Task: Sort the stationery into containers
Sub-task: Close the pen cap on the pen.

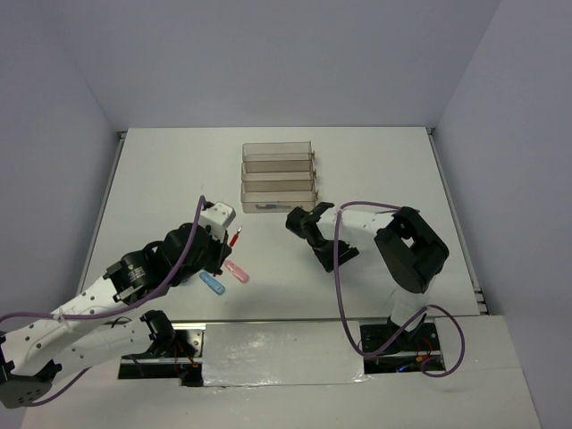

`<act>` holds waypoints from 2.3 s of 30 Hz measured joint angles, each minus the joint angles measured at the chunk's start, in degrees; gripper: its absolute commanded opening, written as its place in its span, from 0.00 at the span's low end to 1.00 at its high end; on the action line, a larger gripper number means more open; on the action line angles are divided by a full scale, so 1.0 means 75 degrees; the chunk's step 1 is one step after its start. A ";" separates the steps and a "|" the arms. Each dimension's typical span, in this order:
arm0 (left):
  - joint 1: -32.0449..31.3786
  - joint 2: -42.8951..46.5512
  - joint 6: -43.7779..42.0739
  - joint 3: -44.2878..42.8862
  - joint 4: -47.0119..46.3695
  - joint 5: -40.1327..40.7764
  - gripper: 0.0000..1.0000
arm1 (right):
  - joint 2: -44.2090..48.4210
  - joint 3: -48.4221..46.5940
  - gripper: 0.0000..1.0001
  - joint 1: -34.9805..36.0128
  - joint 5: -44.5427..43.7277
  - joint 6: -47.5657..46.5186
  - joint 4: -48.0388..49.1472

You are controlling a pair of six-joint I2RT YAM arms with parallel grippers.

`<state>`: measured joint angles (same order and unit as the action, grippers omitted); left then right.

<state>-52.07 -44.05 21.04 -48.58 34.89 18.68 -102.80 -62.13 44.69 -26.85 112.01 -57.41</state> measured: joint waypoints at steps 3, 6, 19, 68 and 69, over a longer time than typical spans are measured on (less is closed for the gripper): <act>0.0000 0.0000 -0.0006 0.0000 -0.0003 -0.0023 0.00 | -0.0090 -0.0090 0.64 -0.0006 0.0015 -0.0032 -0.0067; -0.0012 0.0000 -0.0006 0.0000 -0.0003 -0.0044 0.00 | -0.0146 -0.0143 0.60 -0.0012 0.0015 -0.0032 -0.0082; -0.0073 0.0003 -0.0009 0.0000 -0.0003 -0.0076 0.00 | -0.0213 -0.0184 0.36 -0.0015 0.0029 -0.0061 -0.0006; -0.0201 0.0052 0.0003 0.0000 0.0000 0.0047 0.00 | 0.1451 0.6598 0.00 -0.0245 -0.1250 -0.3512 1.4848; -0.0201 0.0032 0.0003 0.0000 0.0000 0.0047 0.00 | 0.1629 0.6647 0.00 -0.0245 -0.1201 -0.3719 1.5055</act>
<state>-53.58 -43.81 21.06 -48.58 34.89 19.03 -90.59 -12.27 42.85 -35.86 84.12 55.51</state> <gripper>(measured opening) 0.043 0.060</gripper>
